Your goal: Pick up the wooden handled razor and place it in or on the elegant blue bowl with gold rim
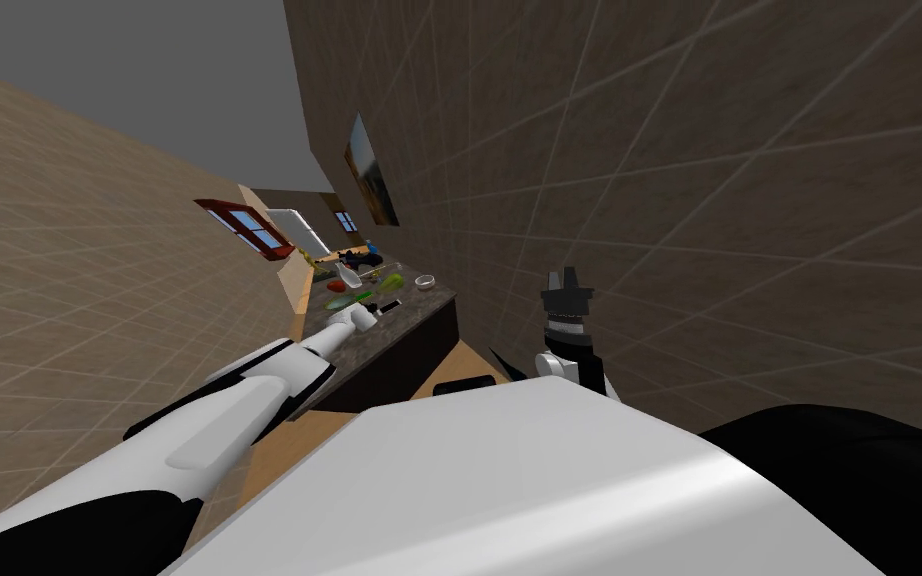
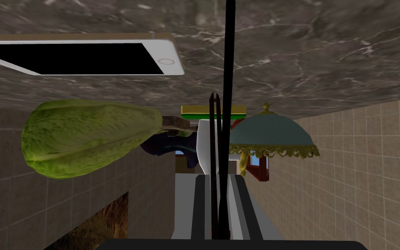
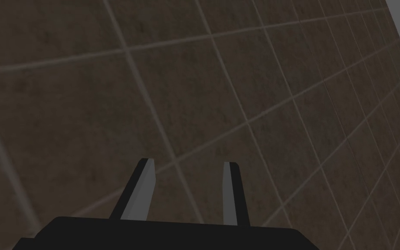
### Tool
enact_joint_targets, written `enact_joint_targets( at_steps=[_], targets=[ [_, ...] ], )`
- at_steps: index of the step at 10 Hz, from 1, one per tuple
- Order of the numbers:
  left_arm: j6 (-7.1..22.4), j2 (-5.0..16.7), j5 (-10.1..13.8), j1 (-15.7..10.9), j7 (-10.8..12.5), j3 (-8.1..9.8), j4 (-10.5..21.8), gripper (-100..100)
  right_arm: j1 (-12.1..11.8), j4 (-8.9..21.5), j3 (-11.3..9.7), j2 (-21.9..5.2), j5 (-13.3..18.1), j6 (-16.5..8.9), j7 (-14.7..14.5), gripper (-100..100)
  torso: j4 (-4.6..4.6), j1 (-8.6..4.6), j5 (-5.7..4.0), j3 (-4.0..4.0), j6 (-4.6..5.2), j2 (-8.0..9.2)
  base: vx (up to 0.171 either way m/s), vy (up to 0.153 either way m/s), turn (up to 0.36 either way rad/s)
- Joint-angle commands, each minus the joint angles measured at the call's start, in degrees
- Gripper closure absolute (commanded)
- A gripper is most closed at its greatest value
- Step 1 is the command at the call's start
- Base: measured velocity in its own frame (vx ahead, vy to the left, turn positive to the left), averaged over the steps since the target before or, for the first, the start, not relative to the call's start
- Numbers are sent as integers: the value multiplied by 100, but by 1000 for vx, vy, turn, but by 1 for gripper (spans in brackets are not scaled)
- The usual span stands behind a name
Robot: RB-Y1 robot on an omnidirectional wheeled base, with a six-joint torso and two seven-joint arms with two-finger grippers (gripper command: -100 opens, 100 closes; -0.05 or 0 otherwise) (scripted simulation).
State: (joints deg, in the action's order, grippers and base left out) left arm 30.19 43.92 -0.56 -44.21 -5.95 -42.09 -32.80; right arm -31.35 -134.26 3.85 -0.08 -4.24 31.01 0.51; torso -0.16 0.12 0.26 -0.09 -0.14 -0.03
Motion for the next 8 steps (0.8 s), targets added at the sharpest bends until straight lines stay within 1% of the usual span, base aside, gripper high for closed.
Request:
enact_joint_targets(
  at_steps=[1,3,5,6,7,8],
  targets=[
    [58,48,166,-12,-74,91,-61,100,0,0,0,0,0,0,0,0,0,0,0,0,0,0,-106,2,-152],
    [142,132,392,-35,-228,252,-111,100,3,0,-1,0,0,0,0,0,11,-8,1,31,9,55,-193,-12,-221],
    [250,269,655,-79,-488,493,-123,100,3,0,-1,0,0,-1,0,0,20,-15,-4,46,5,77,-181,10,-220],
    [279,311,721,-94,-570,564,-117,100,3,0,0,0,0,-1,0,0,25,2,-4,49,5,78,-126,54,-200],
    [339,404,848,-129,-753,717,-91,100,2,1,0,0,0,-1,0,0,22,15,0,43,1,66,-110,72,-233],
    [370,455,908,-148,-853,798,-71,100,2,0,0,-1,0,-1,0,0,21,27,3,39,2,59,-82,79,-182]
  ],
)
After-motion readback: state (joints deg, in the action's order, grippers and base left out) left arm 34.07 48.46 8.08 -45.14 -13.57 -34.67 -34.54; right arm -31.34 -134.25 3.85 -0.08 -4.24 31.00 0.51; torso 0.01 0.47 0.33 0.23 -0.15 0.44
